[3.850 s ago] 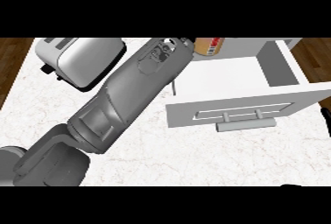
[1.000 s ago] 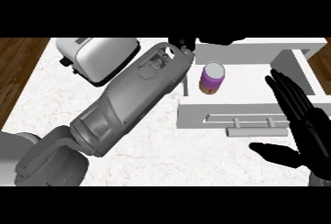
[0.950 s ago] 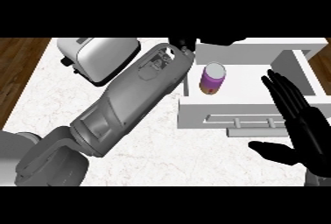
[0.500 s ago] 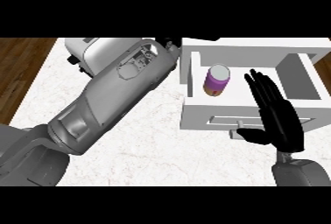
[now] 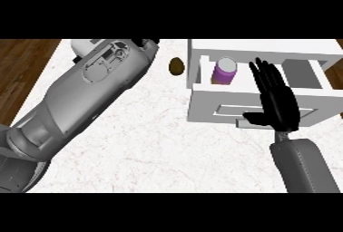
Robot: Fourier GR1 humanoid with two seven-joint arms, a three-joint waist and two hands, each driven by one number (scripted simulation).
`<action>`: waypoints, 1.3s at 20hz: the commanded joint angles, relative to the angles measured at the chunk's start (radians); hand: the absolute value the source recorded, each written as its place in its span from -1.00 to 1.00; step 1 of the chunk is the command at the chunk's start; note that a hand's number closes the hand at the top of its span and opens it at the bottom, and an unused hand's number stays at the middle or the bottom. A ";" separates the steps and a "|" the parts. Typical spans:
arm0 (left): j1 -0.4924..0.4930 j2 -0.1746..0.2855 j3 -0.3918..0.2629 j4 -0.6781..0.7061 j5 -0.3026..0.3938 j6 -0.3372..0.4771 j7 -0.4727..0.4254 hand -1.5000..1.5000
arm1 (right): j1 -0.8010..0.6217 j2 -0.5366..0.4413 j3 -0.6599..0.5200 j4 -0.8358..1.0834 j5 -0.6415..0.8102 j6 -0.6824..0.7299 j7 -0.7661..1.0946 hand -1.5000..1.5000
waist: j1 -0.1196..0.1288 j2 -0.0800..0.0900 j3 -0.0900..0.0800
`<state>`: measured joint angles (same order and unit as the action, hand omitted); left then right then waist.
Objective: Pick up the can, place it into the drawer and close the drawer
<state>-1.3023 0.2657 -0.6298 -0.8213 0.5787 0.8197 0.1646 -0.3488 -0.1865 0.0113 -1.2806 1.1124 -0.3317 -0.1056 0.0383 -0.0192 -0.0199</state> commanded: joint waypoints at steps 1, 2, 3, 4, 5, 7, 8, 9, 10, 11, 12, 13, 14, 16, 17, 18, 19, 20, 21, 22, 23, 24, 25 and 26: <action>0.078 0.056 0.000 -0.106 -0.005 -0.012 0.026 -1.00 | -0.044 0.013 -0.037 0.192 -0.001 -0.051 -0.017 -1.00 | 0.020 0.019 0.021; 0.015 0.078 0.000 -0.085 -0.011 -0.028 0.072 -1.00 | -0.092 0.008 -0.049 0.250 0.025 -0.077 -0.011 -1.00 | 0.024 0.023 0.022; 0.098 0.080 -0.004 -0.104 -0.016 -0.026 0.023 -1.00 | -0.072 0.013 -0.045 0.262 0.024 -0.097 -0.031 -1.00 | 0.021 0.024 0.021; 0.079 0.081 -0.002 -0.135 -0.015 -0.025 0.052 -1.00 | -0.167 0.033 -0.045 0.287 0.068 -0.090 0.036 -1.00 | 0.024 0.022 0.021; 0.118 0.078 -0.021 -0.192 -0.020 -0.004 0.067 -1.00 | -0.125 0.037 -0.042 0.307 0.080 -0.136 0.017 -1.00 | 0.028 0.018 0.021; 0.091 0.110 -0.002 -0.168 -0.027 -0.024 0.068 -1.00 | -0.189 0.043 -0.065 0.399 0.089 -0.198 0.003 -1.00 | 0.035 0.029 0.022; 0.113 0.083 -0.023 -0.191 -0.034 0.005 0.088 -1.00 | -0.183 0.038 -0.081 0.417 0.084 -0.228 -0.007 -1.00 | 0.030 0.026 0.022; 0.137 0.149 -0.001 -0.236 -0.020 -0.036 0.094 -1.00 | -0.234 0.019 -0.108 0.442 0.064 -0.226 -0.012 -1.00 | 0.042 0.024 0.022; 0.142 0.142 0.010 -0.212 -0.023 -0.035 0.081 -1.00 | -0.279 0.062 -0.095 0.476 0.101 -0.252 0.031 -1.00 | 0.032 0.029 0.021; 0.178 0.166 0.027 -0.216 -0.021 -0.056 0.061 -1.00 | -0.294 0.036 -0.109 0.498 0.072 -0.256 -0.021 -1.00 | 0.020 0.029 0.021; 0.126 0.183 0.018 -0.209 -0.036 -0.043 0.127 -1.00 | -0.313 0.052 -0.114 0.532 0.081 -0.285 -0.011 -1.00 | 0.019 0.028 0.022; 0.188 0.158 -0.004 -0.278 -0.043 -0.023 0.100 -1.00 | -0.325 0.036 -0.133 0.579 0.077 -0.308 -0.025 -1.00 | 0.032 0.028 0.022; 0.202 0.174 -0.003 -0.286 -0.036 -0.041 0.105 -1.00 | -0.373 0.048 -0.136 0.608 0.096 -0.315 0.005 -1.00 | 0.048 0.032 0.022; 0.223 0.166 -0.020 -0.326 -0.070 0.001 0.116 -1.00 | -0.430 0.019 -0.162 0.668 0.080 -0.325 -0.020 -1.00 | 0.030 0.029 0.022; 0.278 0.185 -0.019 -0.358 -0.058 -0.016 0.100 -1.00 | -0.418 0.010 -0.187 0.692 0.059 -0.368 -0.042 -1.00 | 0.046 0.032 0.022; 0.286 0.206 0.012 -0.350 -0.048 -0.050 0.085 -1.00 | -0.479 0.054 -0.158 0.723 0.122 -0.368 0.034 -1.00 | 0.035 0.033 0.021; 0.255 0.208 -0.006 -0.358 -0.068 -0.024 0.118 -1.00 | -0.498 0.048 -0.162 0.770 0.139 -0.384 0.041 -1.00 | 0.048 0.036 0.022; 0.293 0.243 0.013 -0.388 -0.052 -0.047 0.127 -1.00 | -0.518 0.026 -0.189 0.784 0.101 -0.392 0.003 -1.00 | 0.044 0.034 0.022; 0.324 0.235 0.003 -0.426 -0.073 -0.016 0.118 -1.00 | -0.543 0.024 -0.193 0.807 0.102 -0.397 0.002 -1.00 | 0.036 0.031 0.022; 0.296 0.228 0.016 -0.390 -0.057 -0.058 0.122 -1.00 | -0.586 0.037 -0.188 0.841 0.132 -0.411 0.043 -1.00 | 0.041 0.040 0.022; 0.376 0.246 0.007 -0.467 -0.065 -0.035 0.097 -1.00 | -0.578 0.016 -0.205 0.853 0.106 -0.408 0.010 -1.00 | 0.050 0.035 0.021; 0.341 0.227 0.023 -0.416 -0.063 -0.044 0.099 -1.00 | -0.580 -0.020 -0.222 0.883 0.091 -0.437 -0.043 -1.00 | 0.043 0.045 0.023; 0.380 0.249 0.007 -0.466 -0.073 -0.046 0.092 -1.00 | -0.627 -0.001 -0.226 0.898 0.103 -0.422 0.019 -1.00 | 0.060 0.042 0.022; 0.347 0.246 0.019 -0.439 -0.076 -0.054 0.099 -1.00 | -0.667 -0.018 -0.229 0.917 0.100 -0.397 0.011 -1.00 | 0.052 0.046 0.022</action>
<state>-0.9759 0.4965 -0.6189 -1.2357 0.5138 0.7776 0.2672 -0.8964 -0.1805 -0.1930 -0.4663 1.2152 -0.7496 -0.0946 0.0745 0.0086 -0.0025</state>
